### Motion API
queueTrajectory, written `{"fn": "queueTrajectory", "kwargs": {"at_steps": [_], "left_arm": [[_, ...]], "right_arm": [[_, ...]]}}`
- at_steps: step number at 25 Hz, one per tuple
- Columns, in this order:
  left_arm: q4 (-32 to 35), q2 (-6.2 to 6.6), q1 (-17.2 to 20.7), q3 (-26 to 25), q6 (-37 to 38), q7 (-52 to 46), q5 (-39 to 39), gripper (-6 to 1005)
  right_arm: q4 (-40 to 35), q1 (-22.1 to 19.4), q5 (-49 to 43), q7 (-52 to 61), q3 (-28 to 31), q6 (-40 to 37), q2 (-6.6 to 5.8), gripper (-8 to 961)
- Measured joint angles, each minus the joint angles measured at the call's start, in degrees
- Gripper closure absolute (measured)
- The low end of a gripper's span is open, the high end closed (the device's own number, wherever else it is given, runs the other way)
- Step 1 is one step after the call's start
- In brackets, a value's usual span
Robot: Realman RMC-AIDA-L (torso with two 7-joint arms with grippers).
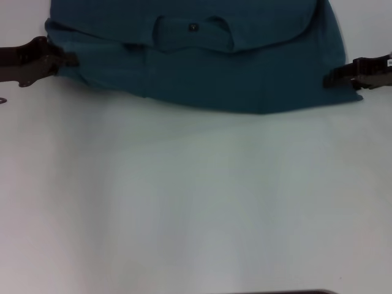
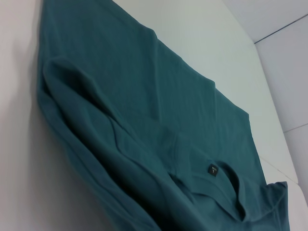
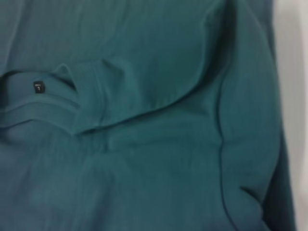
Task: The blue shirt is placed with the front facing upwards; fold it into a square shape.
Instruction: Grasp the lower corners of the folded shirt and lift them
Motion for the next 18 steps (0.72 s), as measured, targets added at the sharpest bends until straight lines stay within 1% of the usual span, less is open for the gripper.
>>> {"fn": "queueTrajectory", "kwargs": {"at_steps": [4,7,9,13,18], "left_arm": [[0.0,0.0,-0.02,0.0,-0.08,0.02,0.0,974],[-0.01,0.01,-0.03,0.0,-0.14,0.04,0.0,974],[-0.02,0.01,-0.03,0.0,-0.18,0.05,-0.03,974],[-0.13,0.01,-0.03,-0.05,-0.24,0.05,-0.13,973],[-0.16,-0.03,-0.11,-0.09,-0.32,-0.04,-0.17,973]], "right_arm": [[-1.14,0.88,0.41,-0.38,-0.08,0.17,0.6,217],[-1.67,1.12,0.25,-0.2,-0.26,0.56,0.68,218],[-1.34,1.01,0.39,0.06,-0.11,1.52,0.57,219],[-0.16,0.29,1.26,0.53,0.2,3.55,-0.03,220],[0.01,0.17,0.97,0.56,-0.03,3.97,-0.12,312]]}}
